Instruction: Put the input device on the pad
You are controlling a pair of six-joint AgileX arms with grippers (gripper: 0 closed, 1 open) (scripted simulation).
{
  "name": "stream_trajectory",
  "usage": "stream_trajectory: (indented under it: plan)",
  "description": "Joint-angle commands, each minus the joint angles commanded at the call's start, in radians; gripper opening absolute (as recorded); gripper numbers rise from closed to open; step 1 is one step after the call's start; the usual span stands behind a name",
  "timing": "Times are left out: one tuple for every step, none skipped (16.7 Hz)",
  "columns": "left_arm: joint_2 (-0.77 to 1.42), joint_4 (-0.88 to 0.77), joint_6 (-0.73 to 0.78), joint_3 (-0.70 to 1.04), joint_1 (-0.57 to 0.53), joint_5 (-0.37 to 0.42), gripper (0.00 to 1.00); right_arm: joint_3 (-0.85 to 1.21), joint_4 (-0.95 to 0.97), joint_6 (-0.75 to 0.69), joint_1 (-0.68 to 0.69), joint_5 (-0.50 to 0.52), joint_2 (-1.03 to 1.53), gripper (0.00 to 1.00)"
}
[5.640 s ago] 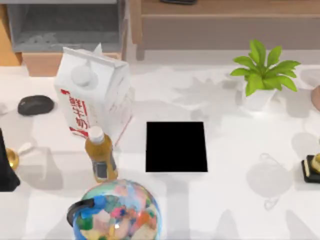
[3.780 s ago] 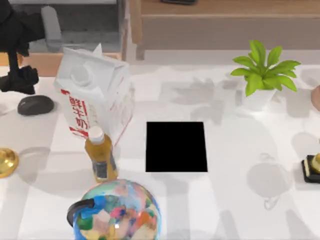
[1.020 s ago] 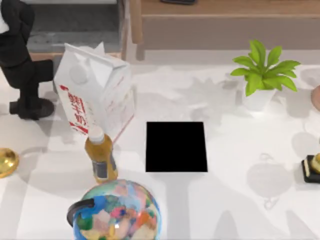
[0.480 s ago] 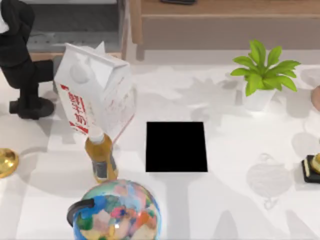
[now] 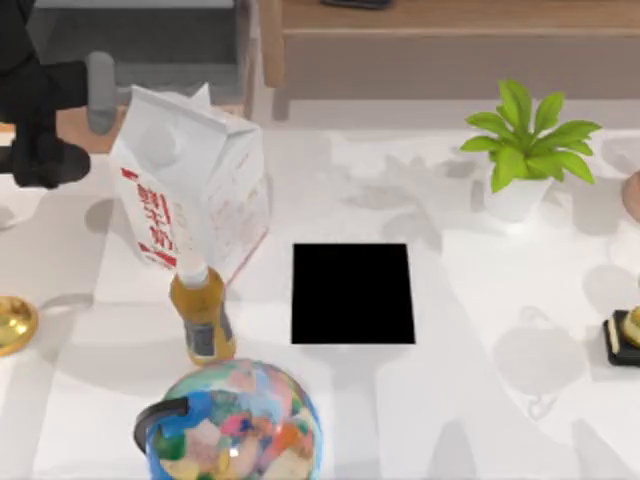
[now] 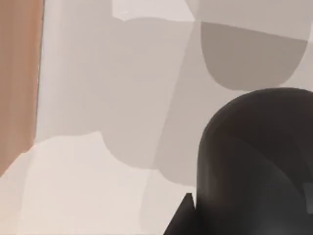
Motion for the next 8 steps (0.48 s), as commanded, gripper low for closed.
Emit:
stream_trajectory:
  plan:
    - [-0.006, -0.025, 0.0, 0.035, 0.0, 0.001, 0.0, 0.0, 0.0, 0.0, 0.0, 0.0, 0.0, 1.0]
    - [-0.008, -0.05, 0.001, 0.068, 0.0, 0.002, 0.0, 0.0, 0.0, 0.0, 0.0, 0.0, 0.0, 1.0]
    - [-0.007, -0.076, 0.002, 0.097, 0.0, 0.003, 0.0, 0.0, 0.0, 0.0, 0.0, 0.0, 0.0, 1.0]
    - [-0.001, -0.1, 0.004, 0.121, 0.0, 0.005, 0.0, 0.0, 0.0, 0.0, 0.0, 0.0, 0.0, 1.0]
    - [0.007, -0.125, 0.005, 0.139, 0.0, 0.006, 0.0, 0.0, 0.0, 0.0, 0.0, 0.0, 0.0, 1.0]
    - [0.017, -0.147, 0.006, 0.152, 0.001, 0.008, 0.0, 0.0, 0.0, 0.0, 0.0, 0.0, 0.0, 1.0]
    - [0.026, -0.165, 0.006, 0.158, 0.001, 0.009, 0.0, 0.0, 0.0, 0.0, 0.0, 0.0, 0.0, 1.0]
    - [0.032, -0.175, 0.006, 0.161, 0.002, 0.01, 0.0, 0.0, 0.0, 0.0, 0.0, 0.0, 0.0, 1.0]
